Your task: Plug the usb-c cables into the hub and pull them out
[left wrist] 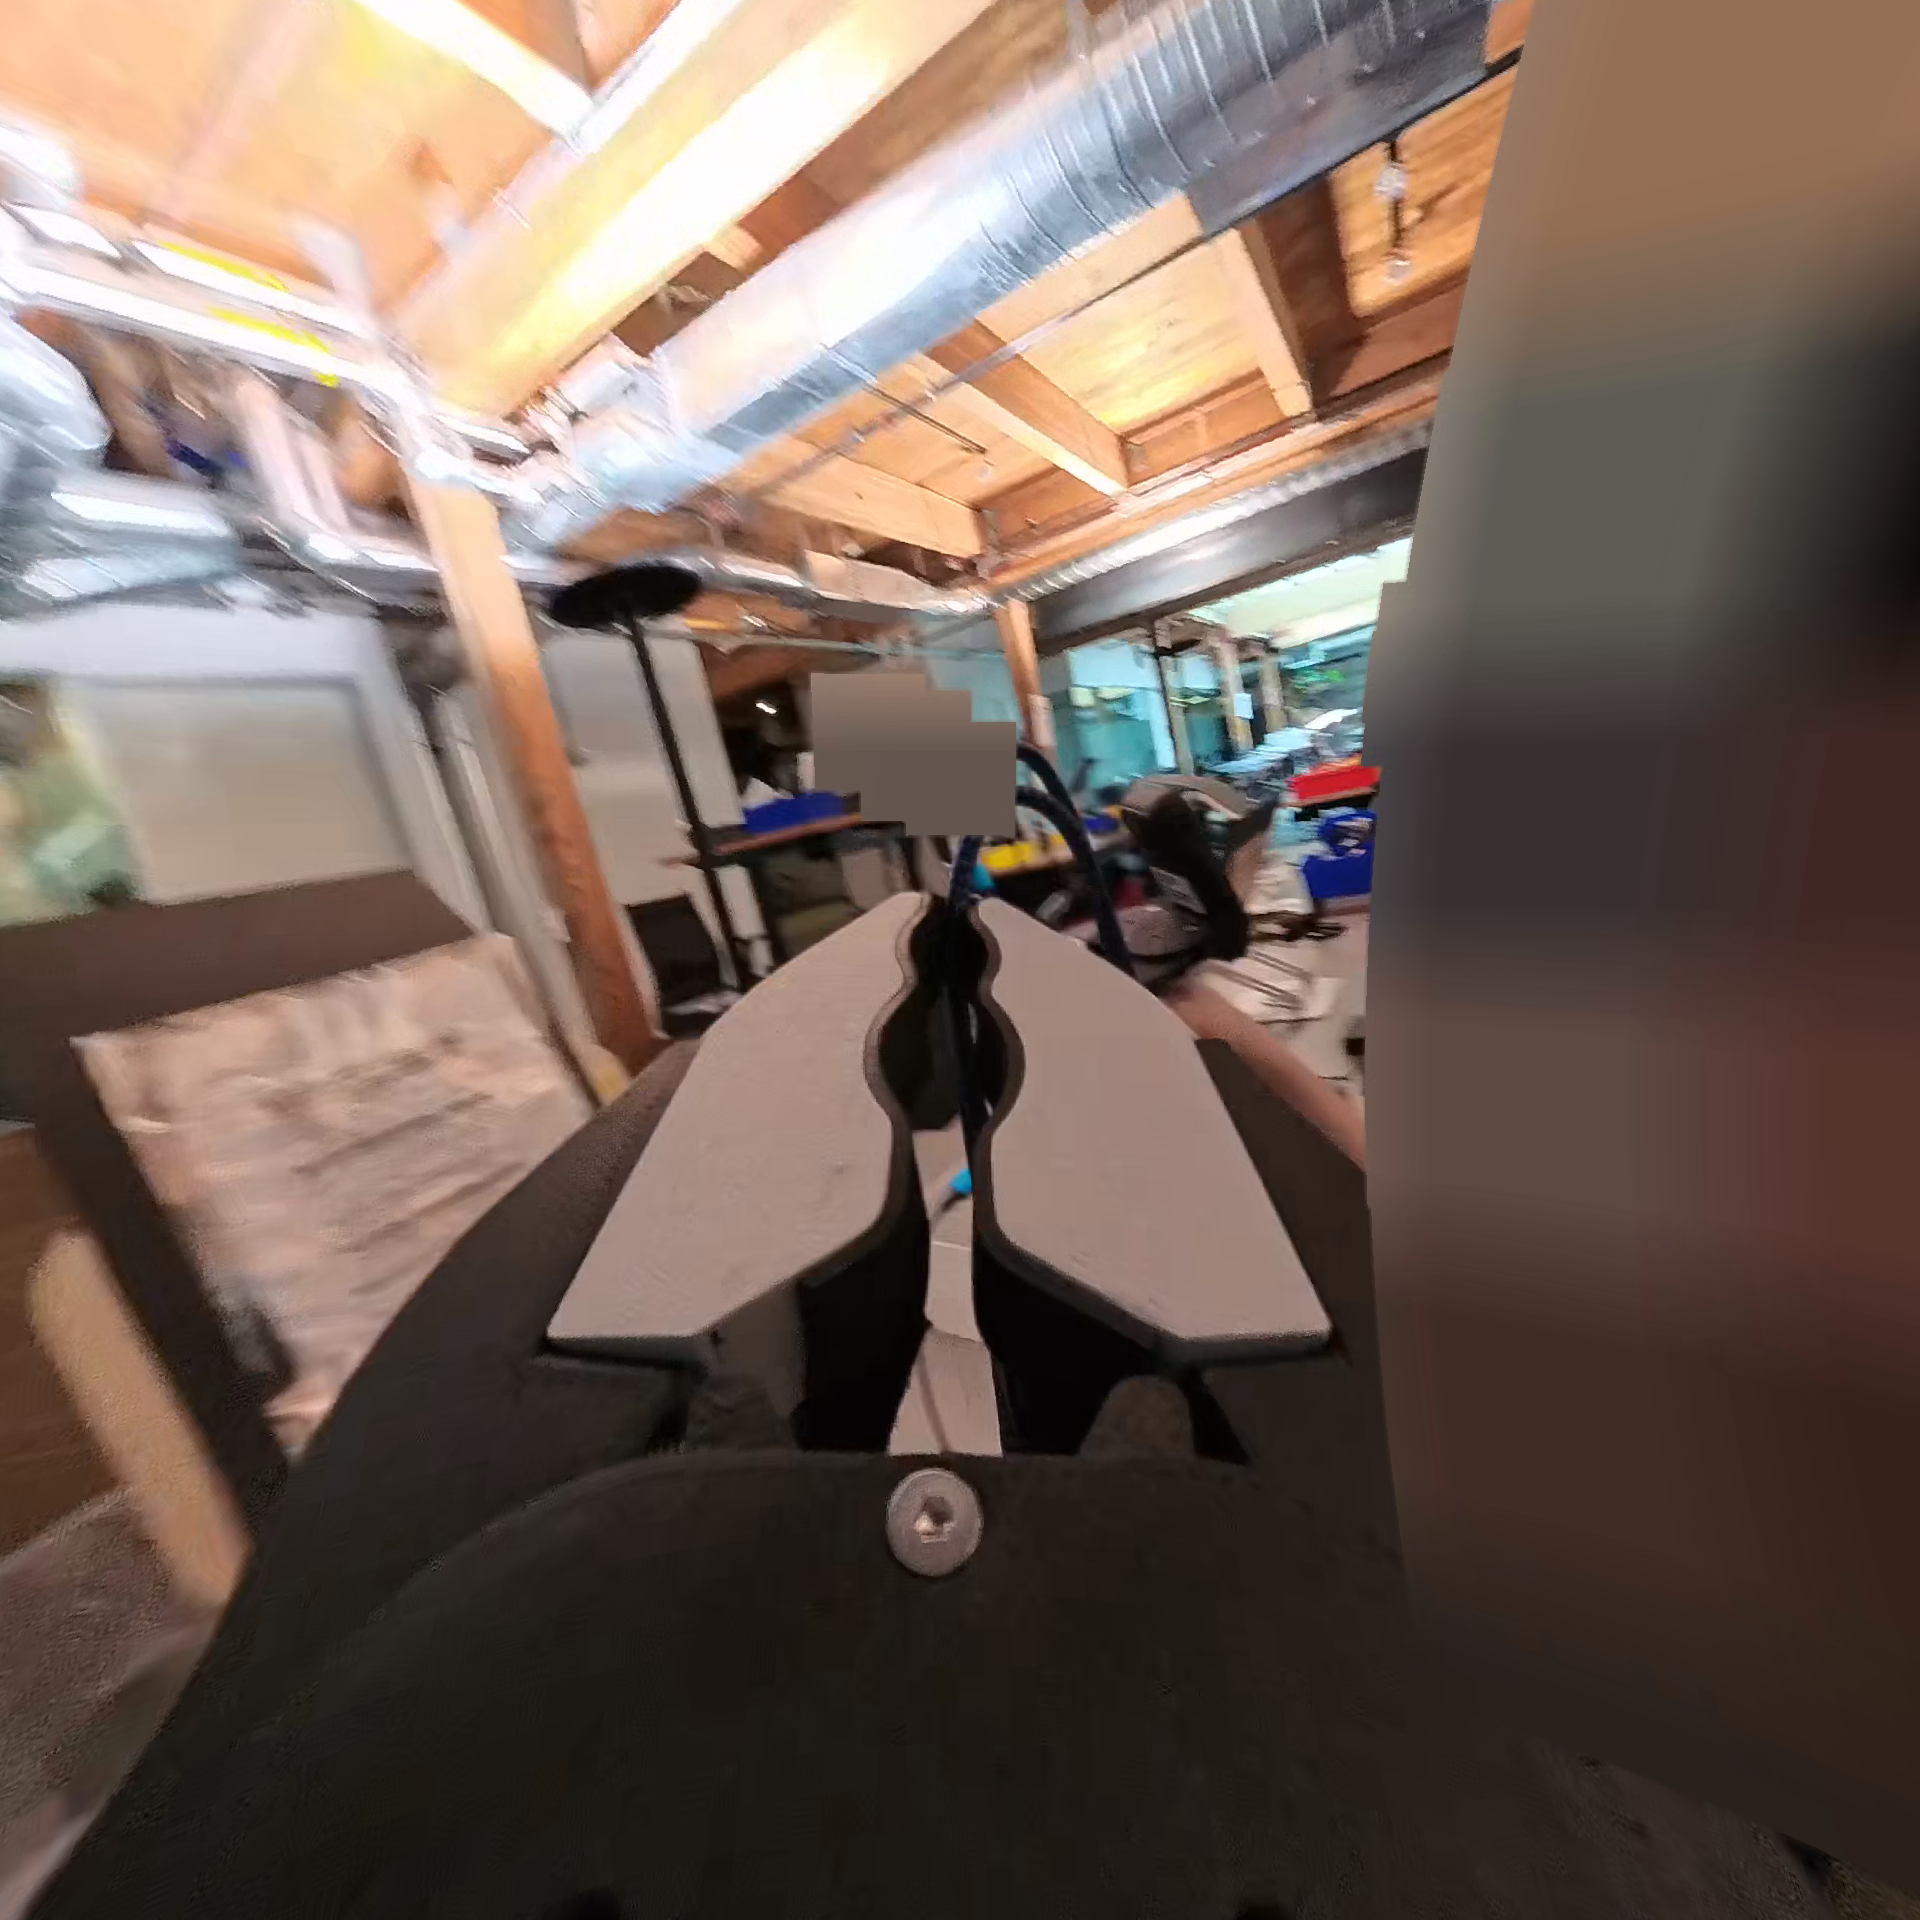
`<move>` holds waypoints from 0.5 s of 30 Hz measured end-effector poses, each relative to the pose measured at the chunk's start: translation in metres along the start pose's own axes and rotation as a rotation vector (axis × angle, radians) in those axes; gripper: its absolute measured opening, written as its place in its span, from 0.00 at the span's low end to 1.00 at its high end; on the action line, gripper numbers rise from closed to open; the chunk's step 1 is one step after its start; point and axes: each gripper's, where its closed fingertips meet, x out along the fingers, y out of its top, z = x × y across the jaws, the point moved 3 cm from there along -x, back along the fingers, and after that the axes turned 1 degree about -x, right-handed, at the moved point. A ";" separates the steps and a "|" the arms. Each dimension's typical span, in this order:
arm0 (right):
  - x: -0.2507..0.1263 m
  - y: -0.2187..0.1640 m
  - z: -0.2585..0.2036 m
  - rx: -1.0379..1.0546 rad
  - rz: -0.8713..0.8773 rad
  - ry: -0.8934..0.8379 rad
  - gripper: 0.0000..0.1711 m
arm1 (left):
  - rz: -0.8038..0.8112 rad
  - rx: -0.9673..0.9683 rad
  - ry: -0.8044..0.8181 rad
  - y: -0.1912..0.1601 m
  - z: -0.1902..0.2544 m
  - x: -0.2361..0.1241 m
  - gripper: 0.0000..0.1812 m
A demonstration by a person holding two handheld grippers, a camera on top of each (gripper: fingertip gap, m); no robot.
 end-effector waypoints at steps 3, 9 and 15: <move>0.001 0.000 0.009 0.060 0.055 -0.012 0.02 | -0.051 -0.168 -0.152 -0.037 -0.003 0.050 0.01; 0.001 -0.002 0.026 0.075 0.112 -0.090 0.03 | -0.193 -0.293 -0.154 -0.126 -0.018 0.122 0.01; -0.023 0.009 0.041 0.160 0.249 -0.090 0.03 | -0.390 -0.388 -0.188 -0.189 -0.005 0.150 0.01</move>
